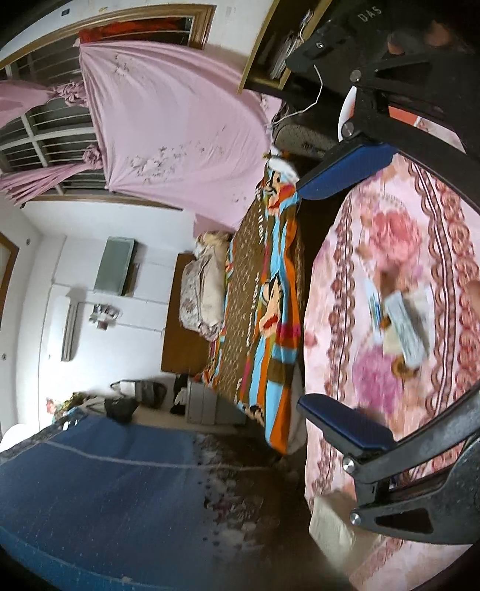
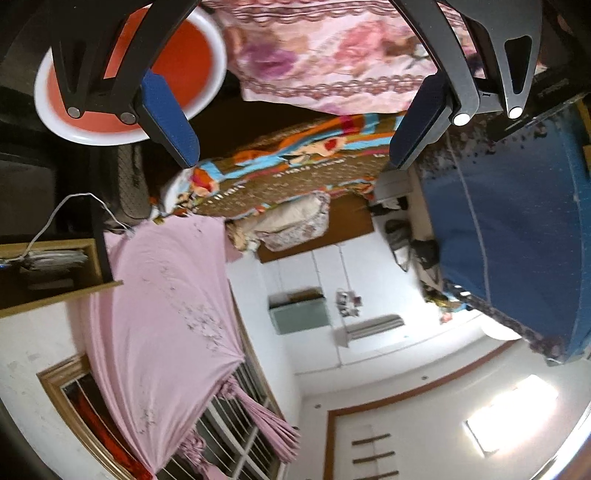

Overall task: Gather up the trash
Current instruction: 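Move both tools back over the trash on the bedspread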

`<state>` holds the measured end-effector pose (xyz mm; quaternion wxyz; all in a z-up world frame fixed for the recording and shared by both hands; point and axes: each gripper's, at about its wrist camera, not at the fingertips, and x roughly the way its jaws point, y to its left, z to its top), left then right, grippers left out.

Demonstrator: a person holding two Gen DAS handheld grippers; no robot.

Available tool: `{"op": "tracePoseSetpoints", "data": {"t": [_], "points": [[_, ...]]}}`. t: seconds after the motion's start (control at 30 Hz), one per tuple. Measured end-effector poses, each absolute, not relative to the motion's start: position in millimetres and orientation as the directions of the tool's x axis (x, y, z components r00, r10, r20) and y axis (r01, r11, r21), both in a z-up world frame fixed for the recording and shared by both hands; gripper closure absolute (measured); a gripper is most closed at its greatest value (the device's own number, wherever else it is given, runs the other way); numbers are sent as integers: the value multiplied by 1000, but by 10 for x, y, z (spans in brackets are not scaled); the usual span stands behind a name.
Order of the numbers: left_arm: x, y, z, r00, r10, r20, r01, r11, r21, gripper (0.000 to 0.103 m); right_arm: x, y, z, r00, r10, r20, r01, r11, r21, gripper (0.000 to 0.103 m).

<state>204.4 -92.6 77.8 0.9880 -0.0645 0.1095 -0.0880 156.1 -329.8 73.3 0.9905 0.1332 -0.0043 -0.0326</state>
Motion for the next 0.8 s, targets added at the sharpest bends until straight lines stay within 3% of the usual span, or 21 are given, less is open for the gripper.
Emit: {"op": "tracePoseSetpoints", "data": {"t": [0.43,0.8], "points": [[1802,-247,680,980,-69,-187,46,991,-127,11,1502,-2693,736,996,56,72,-69,980,189,0],[1632,190,613,985,2,-175,-17,996,-83,11,1575,-2213,729,982,173,77,-179,981,77,0]]}}
